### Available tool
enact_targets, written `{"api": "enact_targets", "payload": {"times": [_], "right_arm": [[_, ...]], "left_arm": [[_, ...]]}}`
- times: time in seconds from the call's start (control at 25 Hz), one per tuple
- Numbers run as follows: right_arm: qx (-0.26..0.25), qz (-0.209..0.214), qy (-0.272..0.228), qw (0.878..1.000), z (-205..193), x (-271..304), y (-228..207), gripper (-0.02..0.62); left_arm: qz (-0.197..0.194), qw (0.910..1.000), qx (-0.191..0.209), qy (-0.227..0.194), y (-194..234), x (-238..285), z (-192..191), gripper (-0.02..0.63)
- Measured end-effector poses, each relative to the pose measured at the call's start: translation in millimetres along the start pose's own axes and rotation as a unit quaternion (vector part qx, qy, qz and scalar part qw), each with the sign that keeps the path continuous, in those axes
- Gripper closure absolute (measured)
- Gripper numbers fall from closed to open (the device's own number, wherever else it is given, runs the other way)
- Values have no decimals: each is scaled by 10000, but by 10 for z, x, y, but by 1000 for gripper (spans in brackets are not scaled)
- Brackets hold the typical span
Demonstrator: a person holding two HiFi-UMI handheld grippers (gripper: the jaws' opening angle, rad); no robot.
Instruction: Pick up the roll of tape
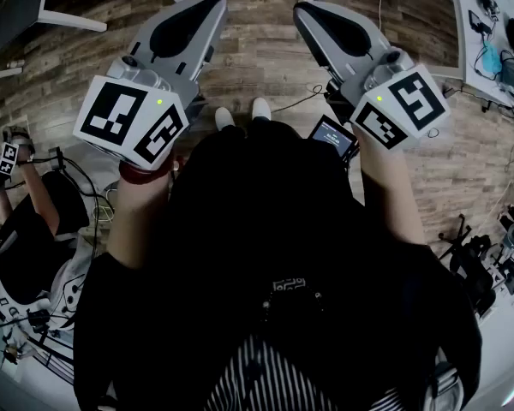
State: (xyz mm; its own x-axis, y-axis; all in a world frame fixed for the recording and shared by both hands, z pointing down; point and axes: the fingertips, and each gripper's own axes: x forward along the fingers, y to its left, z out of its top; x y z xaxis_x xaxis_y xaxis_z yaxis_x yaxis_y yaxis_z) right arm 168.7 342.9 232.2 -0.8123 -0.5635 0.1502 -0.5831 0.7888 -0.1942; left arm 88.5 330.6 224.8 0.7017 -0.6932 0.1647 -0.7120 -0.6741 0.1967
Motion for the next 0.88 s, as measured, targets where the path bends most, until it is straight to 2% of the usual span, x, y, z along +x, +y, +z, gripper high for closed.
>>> {"api": "enact_targets", "payload": {"times": [0.28,0.44,0.6,0.88], "right_arm": [[-181,-16,6,9998,41,-105,33,595],[-147,20,-122,9998,110,-195,-51,594],[-52,133,-254,9996,153,-240,-145,594],[182,411,-360,9983,70,-231,-323,594]], "left_arm": [[-164,9997,-123,-158,-144,-12,12,600],[-195,9994,-24,-270,-209,-4,71,601],[-163,9996,80,-196,-250,61,81,600],[48,9999,29,-137,-238,111,11,600]]}}
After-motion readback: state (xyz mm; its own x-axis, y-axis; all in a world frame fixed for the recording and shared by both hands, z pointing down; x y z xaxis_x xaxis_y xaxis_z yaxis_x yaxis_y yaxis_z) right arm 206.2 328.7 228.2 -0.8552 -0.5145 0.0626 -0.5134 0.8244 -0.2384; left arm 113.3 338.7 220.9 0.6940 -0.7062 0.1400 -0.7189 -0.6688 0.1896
